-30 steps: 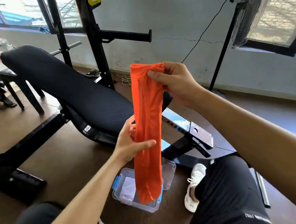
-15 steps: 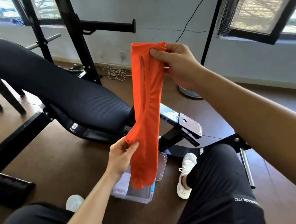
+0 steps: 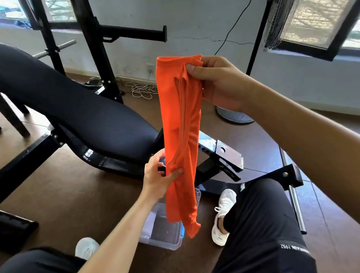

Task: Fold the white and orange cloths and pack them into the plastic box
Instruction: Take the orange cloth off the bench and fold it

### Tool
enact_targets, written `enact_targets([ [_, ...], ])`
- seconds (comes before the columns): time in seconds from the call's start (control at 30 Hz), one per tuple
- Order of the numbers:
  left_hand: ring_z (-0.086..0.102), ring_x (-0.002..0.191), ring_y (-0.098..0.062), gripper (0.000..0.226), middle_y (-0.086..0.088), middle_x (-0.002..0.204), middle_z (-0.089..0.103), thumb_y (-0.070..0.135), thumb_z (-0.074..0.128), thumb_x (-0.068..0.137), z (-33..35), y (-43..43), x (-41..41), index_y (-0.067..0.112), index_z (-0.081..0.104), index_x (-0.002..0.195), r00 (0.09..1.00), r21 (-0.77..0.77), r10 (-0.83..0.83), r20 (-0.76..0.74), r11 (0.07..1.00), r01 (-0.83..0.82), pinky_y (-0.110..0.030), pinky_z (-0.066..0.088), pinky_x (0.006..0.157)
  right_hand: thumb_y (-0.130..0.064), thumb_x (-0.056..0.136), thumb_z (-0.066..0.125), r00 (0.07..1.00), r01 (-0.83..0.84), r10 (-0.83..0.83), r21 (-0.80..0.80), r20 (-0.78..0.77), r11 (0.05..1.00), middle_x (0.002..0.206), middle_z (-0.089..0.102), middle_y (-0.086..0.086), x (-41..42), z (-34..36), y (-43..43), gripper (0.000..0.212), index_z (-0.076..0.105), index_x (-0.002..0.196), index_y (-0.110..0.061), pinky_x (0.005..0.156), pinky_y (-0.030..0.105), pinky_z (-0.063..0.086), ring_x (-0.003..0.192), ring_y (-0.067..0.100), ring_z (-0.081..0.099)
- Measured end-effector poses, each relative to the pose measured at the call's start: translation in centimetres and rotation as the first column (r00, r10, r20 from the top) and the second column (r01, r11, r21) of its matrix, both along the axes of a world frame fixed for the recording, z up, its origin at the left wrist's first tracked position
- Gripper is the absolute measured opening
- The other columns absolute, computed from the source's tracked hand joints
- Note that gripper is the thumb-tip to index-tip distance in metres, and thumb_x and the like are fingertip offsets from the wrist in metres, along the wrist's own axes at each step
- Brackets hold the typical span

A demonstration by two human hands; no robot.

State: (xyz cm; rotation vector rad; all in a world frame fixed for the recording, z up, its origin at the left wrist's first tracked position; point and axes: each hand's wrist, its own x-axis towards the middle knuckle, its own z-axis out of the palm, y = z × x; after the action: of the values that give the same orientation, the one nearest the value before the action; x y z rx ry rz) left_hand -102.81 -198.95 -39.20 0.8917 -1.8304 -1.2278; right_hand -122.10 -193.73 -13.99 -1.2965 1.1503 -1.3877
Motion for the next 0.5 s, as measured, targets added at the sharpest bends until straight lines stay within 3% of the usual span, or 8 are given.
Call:
enact_targets([
  [0.1,0.069,0.087,-0.013,0.021,-0.005,0.094,0.075,0.047,0.074,0.075,0.2,-0.6,-0.2,0.037,0.076,0.093,1.000,0.030,-0.029,0.006,0.999,0.029,-0.038,0.058,0.078,-0.013,0.096,0.060,0.999,0.021,-0.021,-0.019,-0.024,1.000,0.088,0.074,0.004,-0.3,0.7,0.2,0.011,0.070,0.098,-0.009,0.081,0.032,0.055,0.078,0.015,0.068],
  [0.2,0.065,0.080,-0.021,0.018,-0.014,0.087,0.073,0.023,0.073,0.088,-0.1,-1.0,-0.2,0.007,0.073,0.095,0.997,0.121,-0.053,-0.057,0.991,0.060,-0.050,0.056,0.080,-0.012,0.095,0.062,0.994,0.110,-0.111,-0.046,-0.022,0.993,0.081,0.074,-0.001,-0.7,1.2,0.3,0.010,0.071,0.092,-0.013,0.077,0.031,0.053,0.072,0.012,0.068],
  [0.3,0.061,0.073,-0.016,0.023,-0.008,0.080,0.070,0.030,0.071,0.087,0.0,-1.9,0.3,0.007,0.072,0.088,1.000,0.115,-0.019,-0.020,0.993,0.021,-0.044,0.053,0.072,-0.015,0.089,0.066,0.988,0.146,-0.148,-0.065,-0.042,0.987,0.080,0.074,-0.002,-1.3,1.6,0.6,0.006,0.071,0.090,-0.014,0.084,0.037,0.050,0.075,0.013,0.066],
  [0.43,0.055,0.069,-0.013,0.036,-0.003,0.073,0.067,0.042,0.069,0.079,0.5,-4.2,1.6,0.006,0.072,0.081,0.998,0.124,0.055,-0.010,0.991,-0.053,-0.035,0.047,0.067,-0.013,0.087,0.064,0.991,0.068,-0.073,-0.057,-0.108,0.996,0.084,0.073,0.000,-2.0,0.9,2.2,0.009,0.071,0.093,-0.012,0.086,0.036,0.050,0.081,0.016,0.065],
  [0.5,0.055,0.065,-0.008,0.018,0.006,0.068,0.067,0.031,0.071,0.082,1.3,-5.4,2.4,0.013,0.073,0.078,0.998,0.103,0.050,0.028,0.993,-0.052,-0.029,0.046,0.063,-0.012,0.088,0.063,0.987,0.031,-0.038,-0.046,-0.156,0.998,0.087,0.072,0.002,-2.4,-0.2,3.6,0.011,0.071,0.094,-0.011,0.087,0.034,0.051,0.085,0.018,0.065],
])
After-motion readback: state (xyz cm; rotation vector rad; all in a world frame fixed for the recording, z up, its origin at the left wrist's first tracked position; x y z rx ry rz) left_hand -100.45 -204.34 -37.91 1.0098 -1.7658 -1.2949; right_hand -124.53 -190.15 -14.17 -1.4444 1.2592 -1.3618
